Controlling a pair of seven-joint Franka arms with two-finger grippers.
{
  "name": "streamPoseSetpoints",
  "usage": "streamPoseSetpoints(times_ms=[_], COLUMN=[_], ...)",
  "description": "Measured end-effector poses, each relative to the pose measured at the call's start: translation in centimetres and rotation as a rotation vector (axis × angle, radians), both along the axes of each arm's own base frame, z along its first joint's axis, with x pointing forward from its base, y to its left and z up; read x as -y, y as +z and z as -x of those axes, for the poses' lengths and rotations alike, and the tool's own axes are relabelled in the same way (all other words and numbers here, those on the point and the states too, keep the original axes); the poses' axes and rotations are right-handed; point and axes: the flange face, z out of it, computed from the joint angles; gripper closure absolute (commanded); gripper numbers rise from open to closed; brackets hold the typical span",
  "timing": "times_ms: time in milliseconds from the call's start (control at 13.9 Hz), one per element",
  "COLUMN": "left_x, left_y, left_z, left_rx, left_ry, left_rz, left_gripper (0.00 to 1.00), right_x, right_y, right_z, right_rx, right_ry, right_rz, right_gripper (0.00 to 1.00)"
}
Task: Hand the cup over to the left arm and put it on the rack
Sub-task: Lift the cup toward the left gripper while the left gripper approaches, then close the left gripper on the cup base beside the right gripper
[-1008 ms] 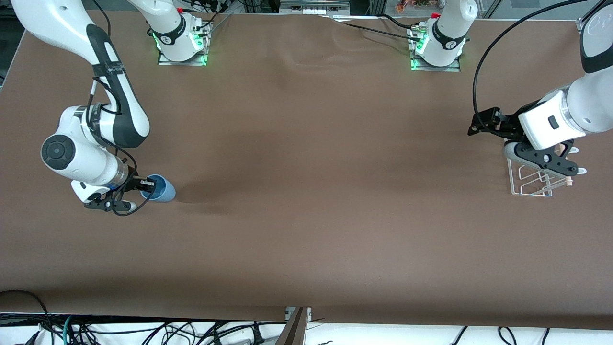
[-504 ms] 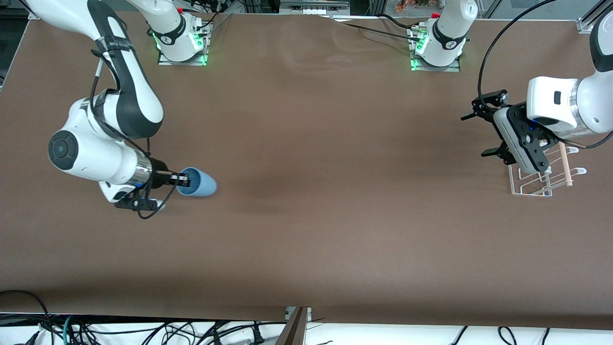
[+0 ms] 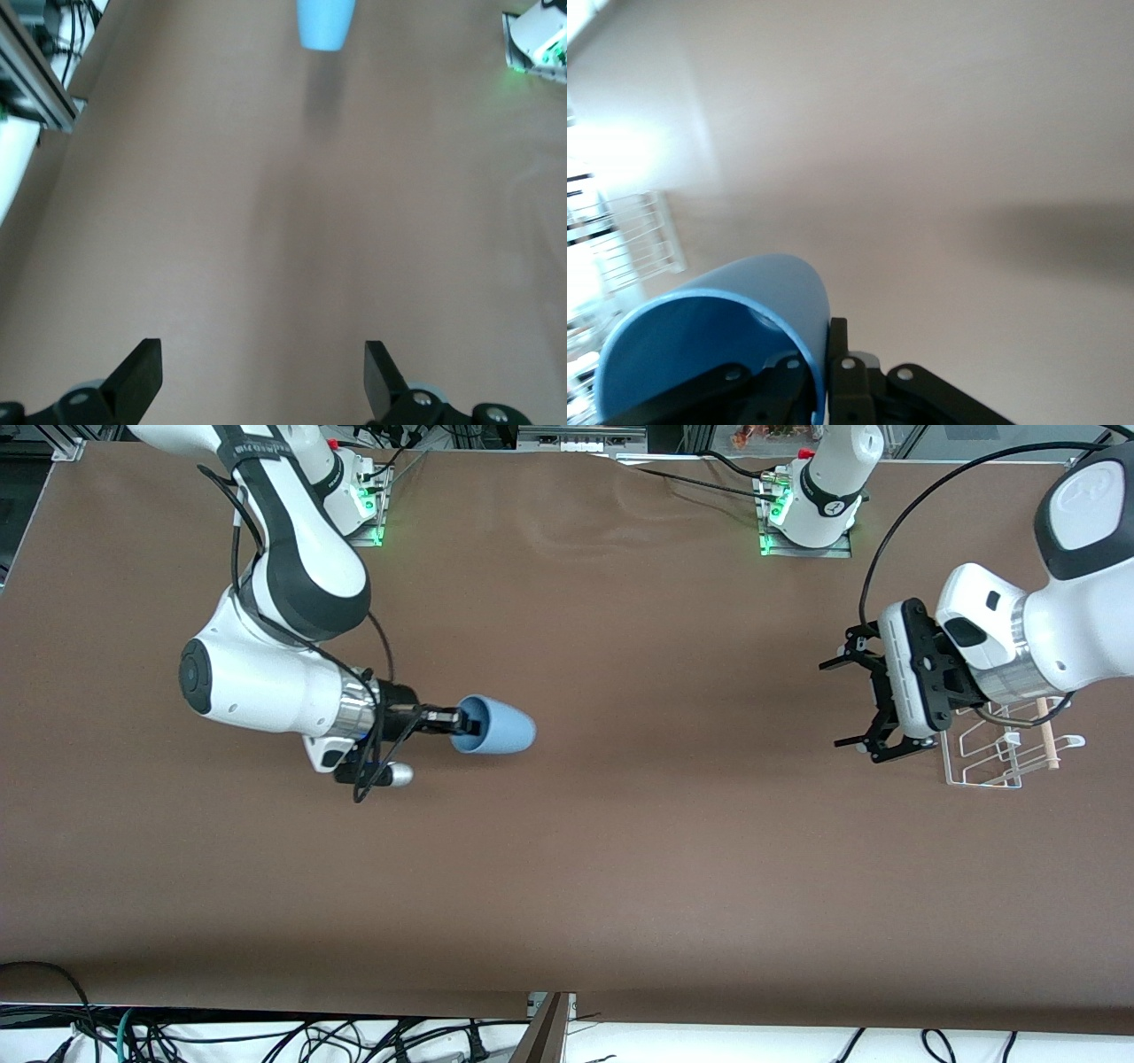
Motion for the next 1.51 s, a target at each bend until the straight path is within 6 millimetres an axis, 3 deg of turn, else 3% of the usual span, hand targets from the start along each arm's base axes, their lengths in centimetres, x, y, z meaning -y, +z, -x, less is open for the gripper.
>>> streamPoseSetpoints(times_ms=[360, 864, 1152, 1511], left_x=[5.8, 9.3, 12.2, 12.2], left_y=[-0.2, -0.4, -2.6, -3.7], left_z=[0.7, 1.5, 2.6, 3.9], left_rx=[0.14, 0.198, 0.215, 0.21], left_ry=[-0.066, -0.092, -0.108, -0.11], left_rz=[0.025, 0.038, 0.046, 0.029], left_gripper=[0.0, 0.0, 0.0, 0.0], right_x=[-8.2, -17.8, -19.5, -20.0], right_y=[4.3, 2.4, 4.1, 4.4], right_z=[2.1, 6.5, 6.8, 7.1], right_rx=[0.052, 0.225, 0.209, 0.218], right_ry=[-0.084, -0.221, -0.26, -0.284], right_rz=[-0.222, -0.256, -0.33, -0.343], right_gripper=[1.0, 1.0, 1.0, 1.0])
